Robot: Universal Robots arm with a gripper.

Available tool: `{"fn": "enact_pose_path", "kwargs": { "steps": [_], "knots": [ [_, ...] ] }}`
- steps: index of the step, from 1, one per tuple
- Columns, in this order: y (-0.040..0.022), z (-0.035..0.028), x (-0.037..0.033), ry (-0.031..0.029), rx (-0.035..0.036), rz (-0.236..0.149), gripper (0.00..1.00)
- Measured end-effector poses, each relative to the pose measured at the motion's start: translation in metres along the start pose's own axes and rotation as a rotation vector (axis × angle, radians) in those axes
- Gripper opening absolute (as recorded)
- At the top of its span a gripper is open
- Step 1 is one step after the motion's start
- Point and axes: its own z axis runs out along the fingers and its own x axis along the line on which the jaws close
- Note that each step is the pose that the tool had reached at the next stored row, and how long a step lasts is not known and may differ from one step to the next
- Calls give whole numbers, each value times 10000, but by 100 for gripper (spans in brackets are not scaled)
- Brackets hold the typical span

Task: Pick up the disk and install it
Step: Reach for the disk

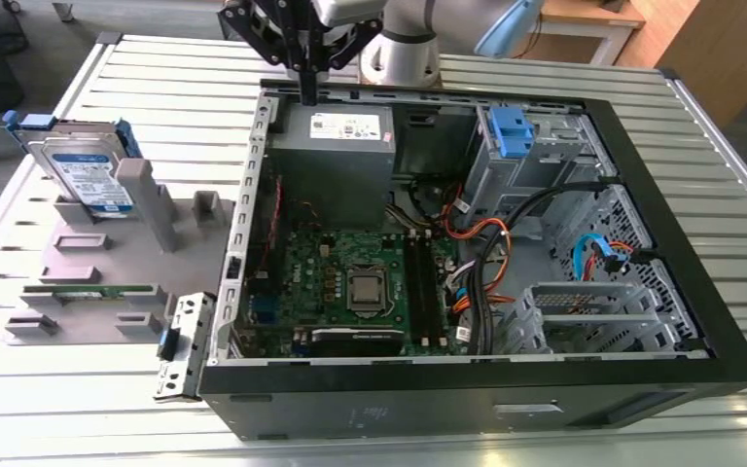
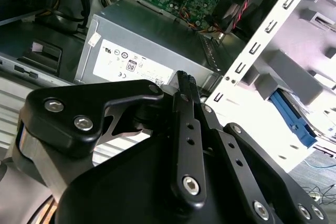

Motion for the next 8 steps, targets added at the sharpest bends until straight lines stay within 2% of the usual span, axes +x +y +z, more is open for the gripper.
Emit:
{"fn": "enact_pose_path", "kwargs": {
  "steps": [8],
  "knots": [
    [-4, -2, 53, 0, 1, 0, 11]
  ]
}}
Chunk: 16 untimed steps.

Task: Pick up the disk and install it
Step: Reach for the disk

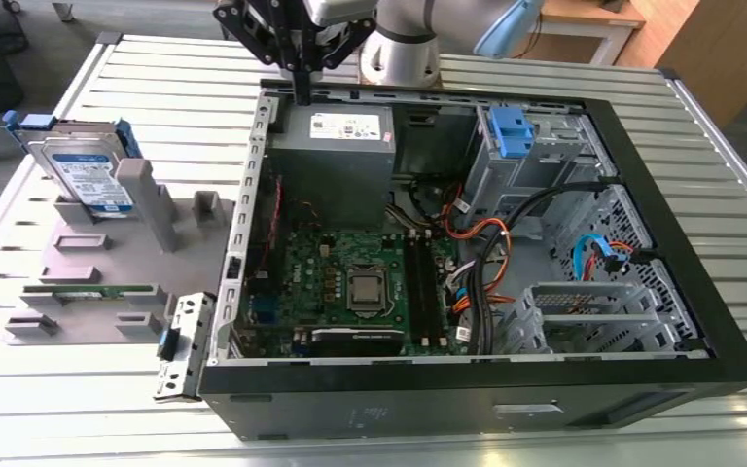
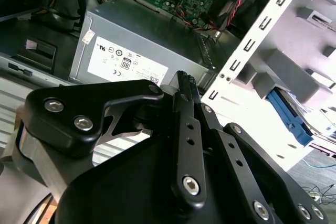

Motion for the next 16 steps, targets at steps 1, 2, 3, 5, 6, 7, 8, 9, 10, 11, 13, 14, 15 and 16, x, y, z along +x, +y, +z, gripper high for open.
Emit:
{"fn": "enact_pose_path", "kwargs": {
  "steps": [1, 2, 3, 5, 6, 7, 8, 9, 10, 11, 13, 14, 15, 16],
  "knots": [
    [-1, 0, 12, -1, -1, 0, 11],
    [-1, 0, 18, 0, -1, 0, 11],
    [-3, 0, 33, -1, -1, 0, 11],
    [-4, -1, 47, -1, 0, 0, 11],
    [-4, -1, 54, -1, -1, 0, 11],
    [-5, -1, 61, -1, -1, 0, 11],
    [-5, -2, 67, 0, 0, 0, 11],
    [-6, -2, 73, -1, -1, 0, 11],
    [-6, -2, 79, 0, -1, 0, 11],
    [-7, -2, 86, -1, -1, 0, 11],
    [-7, -2, 97, -1, -1, 0, 11],
    [-8, -3, 103, 0, 0, 1, 11],
    [-8, -3, 108, -1, 0, 1, 11],
    [-8, -3, 113, 0, -1, 0, 11]
  ]
}}
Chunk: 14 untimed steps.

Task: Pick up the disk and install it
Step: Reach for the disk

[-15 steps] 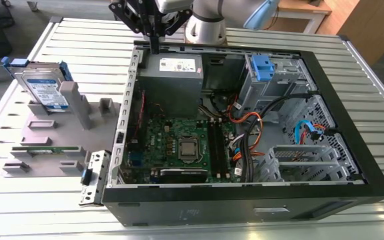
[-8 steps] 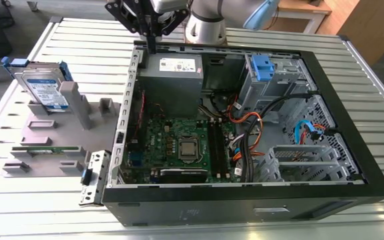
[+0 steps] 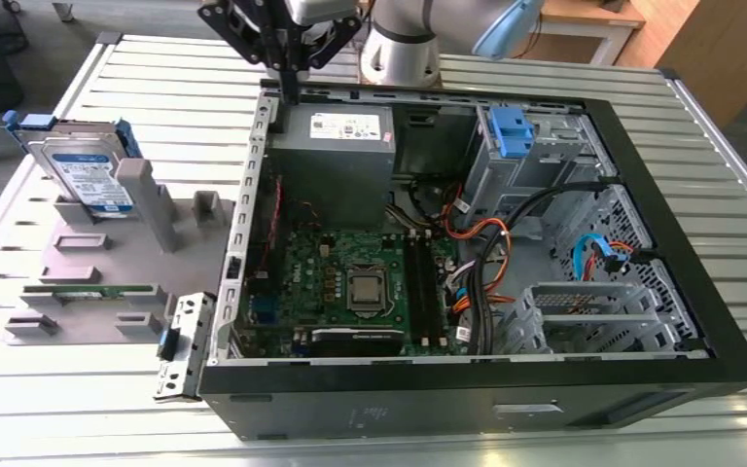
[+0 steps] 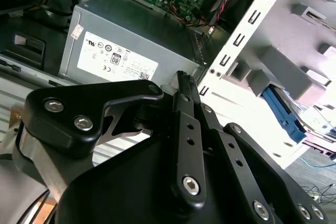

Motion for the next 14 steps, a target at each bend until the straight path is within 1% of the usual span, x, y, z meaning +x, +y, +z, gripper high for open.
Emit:
{"fn": "enact_pose_path", "kwargs": {
  "steps": [14],
  "knots": [
    [-5, -2, 71, 0, 1, 0, 11]
  ]
}}
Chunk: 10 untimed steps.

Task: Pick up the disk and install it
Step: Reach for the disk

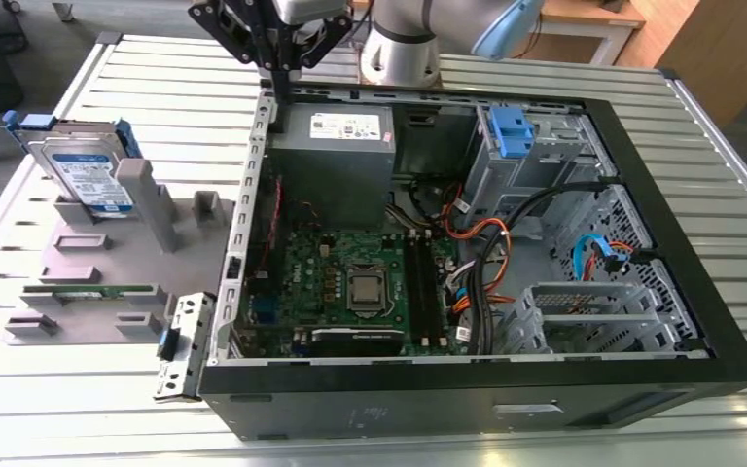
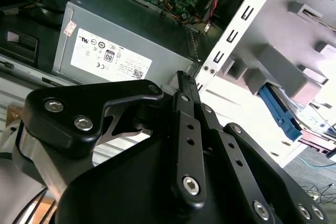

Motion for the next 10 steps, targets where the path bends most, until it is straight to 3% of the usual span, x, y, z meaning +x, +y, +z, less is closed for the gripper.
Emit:
{"fn": "enact_pose_path", "kwargs": {
  "steps": [10],
  "knots": [
    [-4, -1, 48, 0, -1, 0, 11]
  ]
}}
